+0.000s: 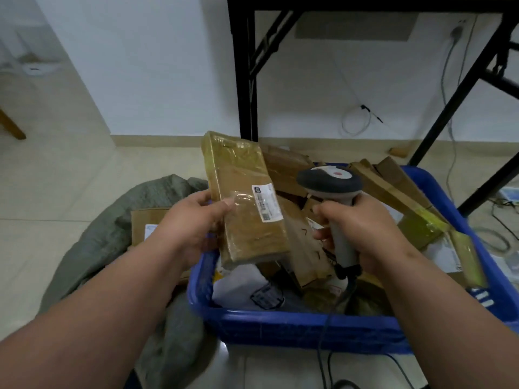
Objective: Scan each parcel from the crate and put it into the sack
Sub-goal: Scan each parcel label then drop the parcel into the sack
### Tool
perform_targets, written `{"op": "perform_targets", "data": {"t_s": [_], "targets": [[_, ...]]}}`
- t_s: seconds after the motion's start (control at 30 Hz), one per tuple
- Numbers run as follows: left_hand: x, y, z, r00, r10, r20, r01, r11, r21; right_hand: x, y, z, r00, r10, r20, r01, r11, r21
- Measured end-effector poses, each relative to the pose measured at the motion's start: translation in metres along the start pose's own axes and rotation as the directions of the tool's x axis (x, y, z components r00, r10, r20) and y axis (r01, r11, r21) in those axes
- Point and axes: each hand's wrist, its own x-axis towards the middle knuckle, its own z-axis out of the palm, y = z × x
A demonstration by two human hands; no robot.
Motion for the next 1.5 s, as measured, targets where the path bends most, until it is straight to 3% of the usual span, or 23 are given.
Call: {"op": "perform_targets", "data": {"t_s": [0.13,0.33,0.53,0.63,0.73,0.97,1.07,1.2,1.5], "targets": [[-0.006,0.005,-0.025,1.0,0.004,0.024,-0.002,0.999,-0.053,-0.015,-0.01,0.009,0.996,-0.036,0.08,0.034,0.999,0.024],[0.003,0.008,-0.055,0.999,0.006,-0.031,-0.008,0.997,-0.082,-0.023,-0.022,0.02,0.976,-0.135,0.17,0.161,0.976,-0.148],[0.014,0.011,-0.071,0.977,-0.193,-0.091,0.174,0.968,-0.184,-0.018,-0.027,0.035,0.966,-0.152,0.209,0.177,0.979,-0.103],[0.011,0.012,-0.073,0.943,-0.327,0.067,0.33,0.88,-0.341,-0.016,-0.029,0.04,0.959,-0.147,0.242,0.148,0.989,0.012],[0.006,0.014,-0.07,0.89,-0.298,0.344,0.435,0.779,-0.451,-0.02,-0.033,0.046,0.941,-0.162,0.297,0.134,0.984,0.115],[0.003,0.01,-0.067,0.756,-0.289,0.587,0.617,0.613,-0.493,-0.031,-0.037,0.06,0.889,-0.196,0.415,0.096,0.963,0.251],[0.002,0.007,-0.067,0.709,-0.262,0.654,0.669,0.543,-0.508,-0.033,-0.038,0.065,0.874,-0.221,0.433,0.086,0.947,0.31],[0.001,0.004,-0.068,0.657,-0.244,0.713,0.702,0.541,-0.462,-0.035,-0.04,0.065,0.847,-0.273,0.456,0.126,0.937,0.326],[0.002,0.002,-0.063,0.679,-0.278,0.679,0.701,0.52,-0.488,-0.033,-0.04,0.065,0.835,-0.264,0.483,0.144,0.952,0.271]]}}
